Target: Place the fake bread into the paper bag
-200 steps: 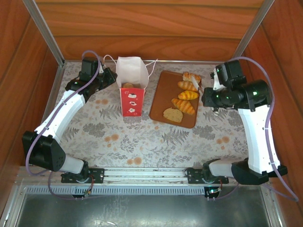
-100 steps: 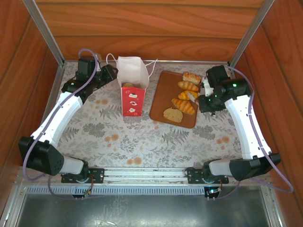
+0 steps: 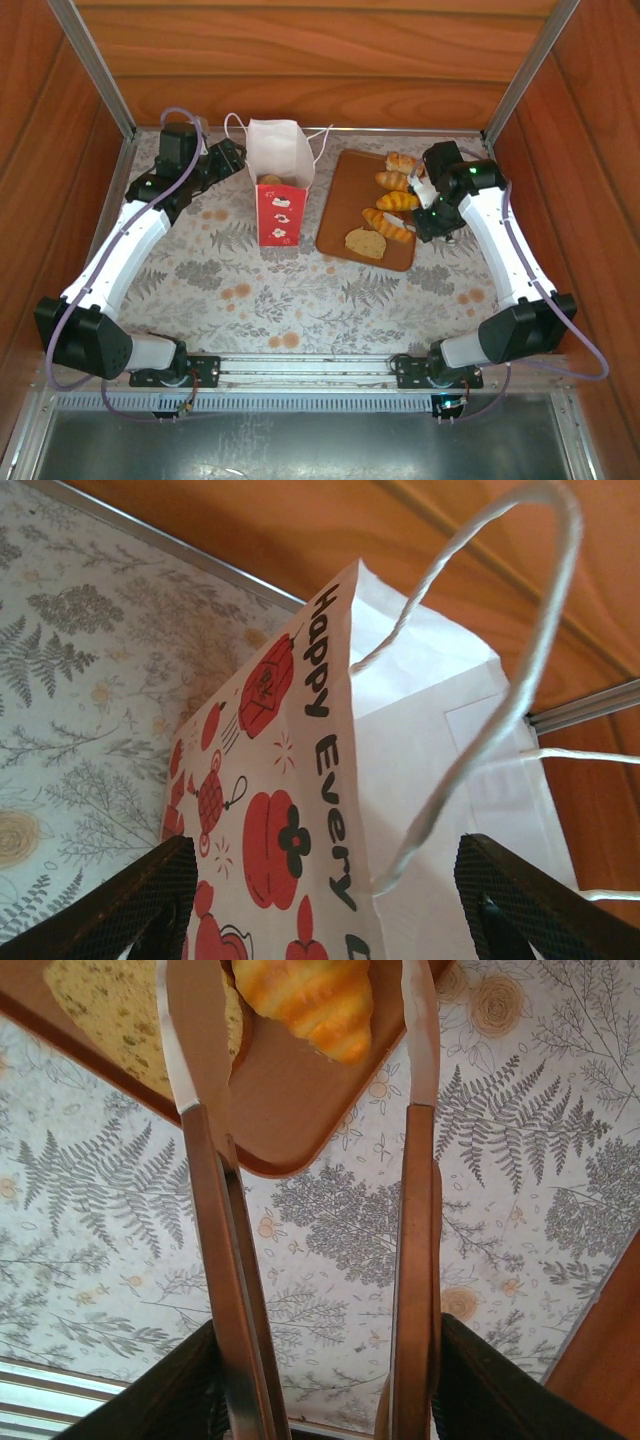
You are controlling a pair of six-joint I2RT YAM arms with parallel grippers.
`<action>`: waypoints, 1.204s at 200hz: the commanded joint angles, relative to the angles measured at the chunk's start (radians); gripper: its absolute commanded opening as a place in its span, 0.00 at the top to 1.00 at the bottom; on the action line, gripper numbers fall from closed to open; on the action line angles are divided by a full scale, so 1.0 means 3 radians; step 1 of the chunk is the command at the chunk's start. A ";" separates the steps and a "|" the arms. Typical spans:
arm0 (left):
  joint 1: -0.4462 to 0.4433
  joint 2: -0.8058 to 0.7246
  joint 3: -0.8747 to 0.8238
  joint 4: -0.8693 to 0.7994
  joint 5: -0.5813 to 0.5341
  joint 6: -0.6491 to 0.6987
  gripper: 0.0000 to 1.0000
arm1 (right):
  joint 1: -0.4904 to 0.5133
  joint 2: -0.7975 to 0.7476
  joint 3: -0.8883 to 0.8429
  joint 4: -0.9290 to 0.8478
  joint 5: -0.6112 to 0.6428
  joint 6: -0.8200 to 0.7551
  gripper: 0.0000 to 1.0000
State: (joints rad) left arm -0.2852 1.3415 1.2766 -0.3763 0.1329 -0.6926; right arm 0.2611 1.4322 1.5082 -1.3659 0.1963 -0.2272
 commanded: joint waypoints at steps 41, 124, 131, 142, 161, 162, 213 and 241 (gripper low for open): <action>0.0045 -0.0054 -0.0006 0.0017 -0.0004 0.0033 0.27 | -0.0154 0.0262 0.0080 0.0134 -0.0166 -0.0251 0.45; 0.0057 -0.0129 -0.0093 0.0014 -0.0006 0.0033 0.18 | -0.0277 0.0604 0.0086 0.0279 -0.0400 -0.0194 0.45; 0.0056 -0.0130 -0.0097 0.0018 -0.0003 0.0029 0.18 | -0.0288 0.0631 0.0089 0.0282 -0.0399 -0.0194 0.45; 0.0056 -0.0133 -0.0098 0.0017 -0.0008 0.0028 0.18 | -0.0293 0.0672 0.0096 0.0274 -0.0399 -0.0196 0.45; 0.0055 -0.0136 -0.0099 0.0017 -0.0015 0.0020 0.18 | -0.0298 0.0726 0.0123 0.0270 -0.0430 -0.0208 0.45; 0.0055 -0.0136 -0.0098 0.0017 -0.0015 0.0019 0.18 | -0.0298 0.0729 0.0122 0.0272 -0.0430 -0.0206 0.45; 0.0061 -0.0132 -0.0098 0.0017 -0.0029 0.0008 0.18 | -0.0303 0.0954 0.0157 0.0242 -0.0459 -0.0221 0.46; 0.0065 -0.0156 -0.0126 0.0017 -0.0035 0.0007 0.18 | -0.0299 0.1027 0.0195 0.0219 -0.0438 -0.0224 0.46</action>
State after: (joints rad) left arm -0.2745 1.3247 1.2587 -0.3786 0.1322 -0.6884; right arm 0.1806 1.7279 1.5322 -1.2835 0.0818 -0.2798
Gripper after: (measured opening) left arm 0.823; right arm 0.546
